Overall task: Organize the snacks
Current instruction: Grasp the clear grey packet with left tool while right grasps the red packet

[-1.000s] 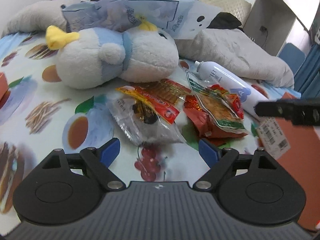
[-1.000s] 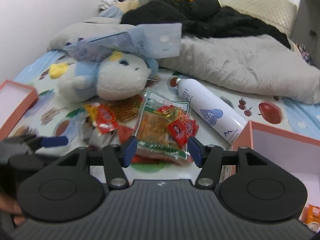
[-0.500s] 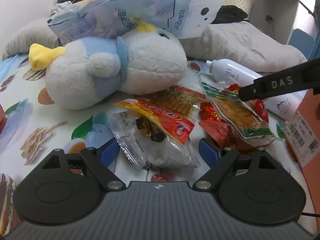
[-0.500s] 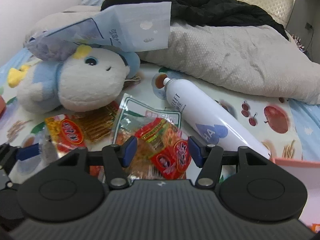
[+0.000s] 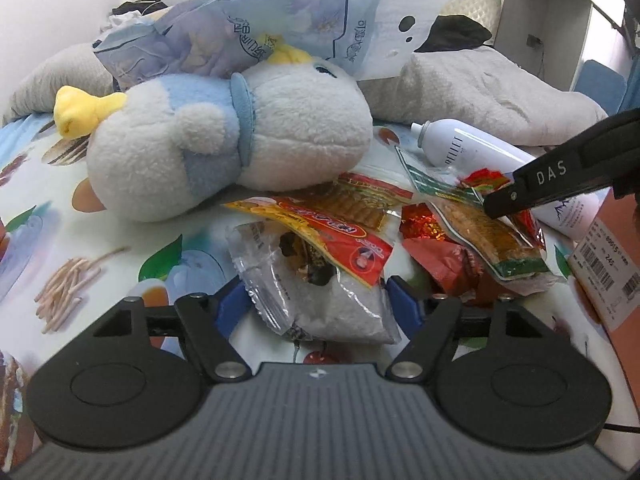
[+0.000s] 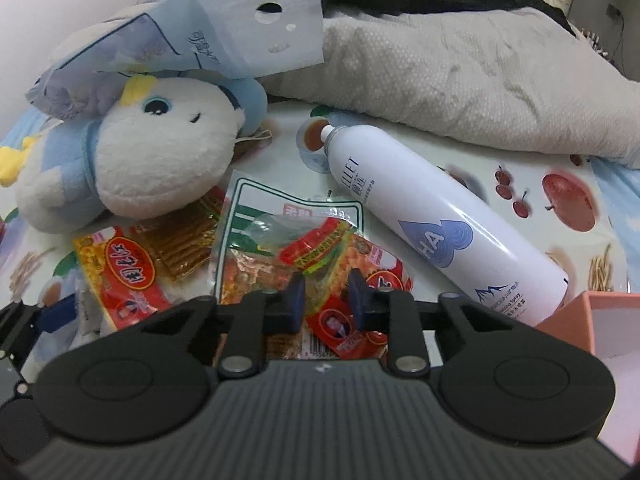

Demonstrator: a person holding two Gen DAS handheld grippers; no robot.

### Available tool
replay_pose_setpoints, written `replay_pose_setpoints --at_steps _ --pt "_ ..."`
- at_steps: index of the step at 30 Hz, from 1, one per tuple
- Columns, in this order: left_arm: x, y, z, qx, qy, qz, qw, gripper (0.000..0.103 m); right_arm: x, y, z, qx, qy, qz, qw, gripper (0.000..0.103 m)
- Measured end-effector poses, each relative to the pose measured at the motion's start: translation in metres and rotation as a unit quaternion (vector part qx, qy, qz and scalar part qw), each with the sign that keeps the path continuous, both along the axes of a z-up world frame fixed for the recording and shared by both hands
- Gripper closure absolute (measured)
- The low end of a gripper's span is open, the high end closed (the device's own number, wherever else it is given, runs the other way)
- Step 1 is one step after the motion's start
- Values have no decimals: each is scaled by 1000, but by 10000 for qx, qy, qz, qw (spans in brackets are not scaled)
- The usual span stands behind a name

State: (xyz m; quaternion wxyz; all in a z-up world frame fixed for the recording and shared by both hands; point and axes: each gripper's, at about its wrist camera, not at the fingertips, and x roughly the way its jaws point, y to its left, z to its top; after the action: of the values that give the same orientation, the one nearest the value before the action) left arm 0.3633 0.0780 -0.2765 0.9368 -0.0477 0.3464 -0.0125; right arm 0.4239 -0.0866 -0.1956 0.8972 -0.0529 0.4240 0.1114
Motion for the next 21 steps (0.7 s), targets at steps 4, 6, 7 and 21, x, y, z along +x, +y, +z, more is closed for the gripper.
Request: replay_pose_setpoints --at_steps 4,6,7,21 --pt "-9 2 2 -134 77 6 9999 26 -12 1 10 -23 -135 64 9999 87" --pt "-16 4 3 -206 124 38 9997 27 -18 0 15 -28 -199 100 9997 89" --pt "-19 5 4 -236 148 62 9996 27 -23 0 18 -51 -250 119 9996 91" --pt "-86 9 26 -589 420 305 9969 27 -100 -14 51 261 -344 252 9987 96"
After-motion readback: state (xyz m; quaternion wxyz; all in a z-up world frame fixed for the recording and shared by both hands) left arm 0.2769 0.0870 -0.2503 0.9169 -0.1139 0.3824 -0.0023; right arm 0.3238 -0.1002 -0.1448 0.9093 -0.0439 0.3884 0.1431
